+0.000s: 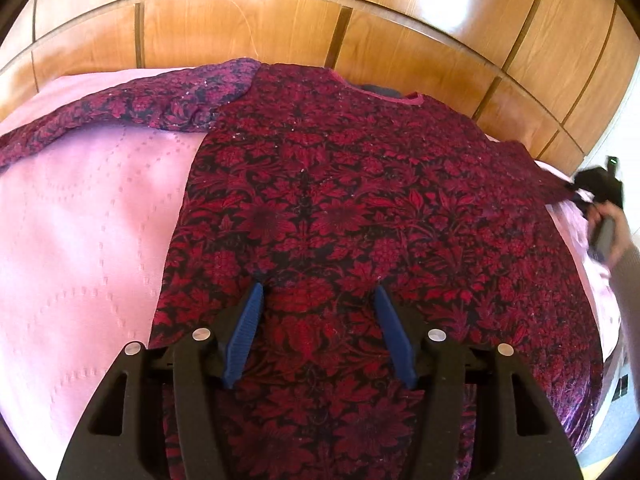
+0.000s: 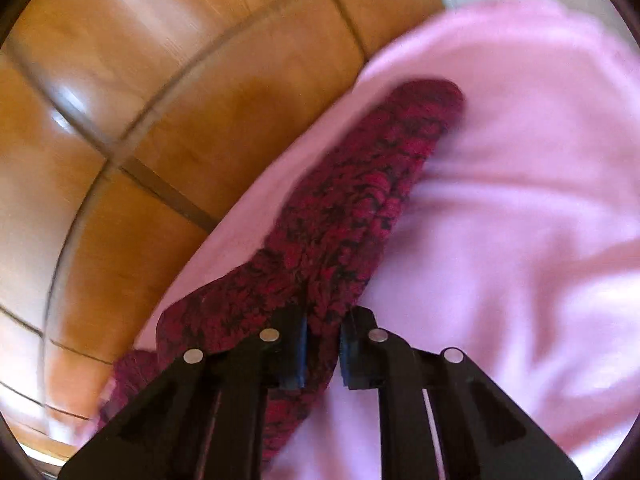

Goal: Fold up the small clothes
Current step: 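Release the sweater with both grippers and smooth it flat on the bed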

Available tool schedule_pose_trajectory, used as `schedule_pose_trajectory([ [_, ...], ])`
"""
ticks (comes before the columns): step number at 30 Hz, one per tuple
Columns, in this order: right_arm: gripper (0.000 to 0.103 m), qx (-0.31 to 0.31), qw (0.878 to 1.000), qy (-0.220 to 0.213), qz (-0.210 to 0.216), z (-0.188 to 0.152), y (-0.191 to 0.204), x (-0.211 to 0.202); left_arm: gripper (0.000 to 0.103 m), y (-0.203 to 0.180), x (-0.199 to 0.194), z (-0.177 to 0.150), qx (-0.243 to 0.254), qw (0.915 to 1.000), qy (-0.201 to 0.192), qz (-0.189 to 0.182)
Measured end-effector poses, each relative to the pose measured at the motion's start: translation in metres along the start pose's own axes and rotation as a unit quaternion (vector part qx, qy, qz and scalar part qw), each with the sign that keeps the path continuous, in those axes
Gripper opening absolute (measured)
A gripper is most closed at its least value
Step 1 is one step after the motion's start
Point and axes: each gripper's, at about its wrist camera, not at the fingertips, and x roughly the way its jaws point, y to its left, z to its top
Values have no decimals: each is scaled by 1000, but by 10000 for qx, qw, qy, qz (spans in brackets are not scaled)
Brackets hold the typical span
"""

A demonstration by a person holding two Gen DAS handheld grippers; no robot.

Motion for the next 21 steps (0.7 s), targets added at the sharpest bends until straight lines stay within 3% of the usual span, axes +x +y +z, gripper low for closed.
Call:
schedule_pose_trajectory([
  [2,10,-284,9989,-209,-297,-14,-8,-17,60,0,1,0,10,10000,-21,-27],
  [4,10,-298,9982,-126,-511,-34,-21,-23,62,-1,2,-1,61,10000,-33,3],
  [6,10,-92,9985,169,-513,-45,-38,-11,62,-3,2,1,107,9999,19,90],
  [9,14,-78,9992,143,-374,-41,-37,-12,62,-6,-1,10,109,9992,139,353],
  [10,20,-66,9993,191,-314,-39,-35,-17,62,-7,-6,14,87,9986,114,515],
  [12,71,-30,9995,150,-262,-38,-36,-32,62,-5,-20,20,-52,9973,-79,722],
  [17,82,-346,9992,-130,-119,-64,-31,-77,62,-1,-59,28,-77,9880,-649,1402],
  [21,86,-1044,9942,-91,231,-103,12,-102,68,9,-86,26,-185,9802,-1006,1695],
])
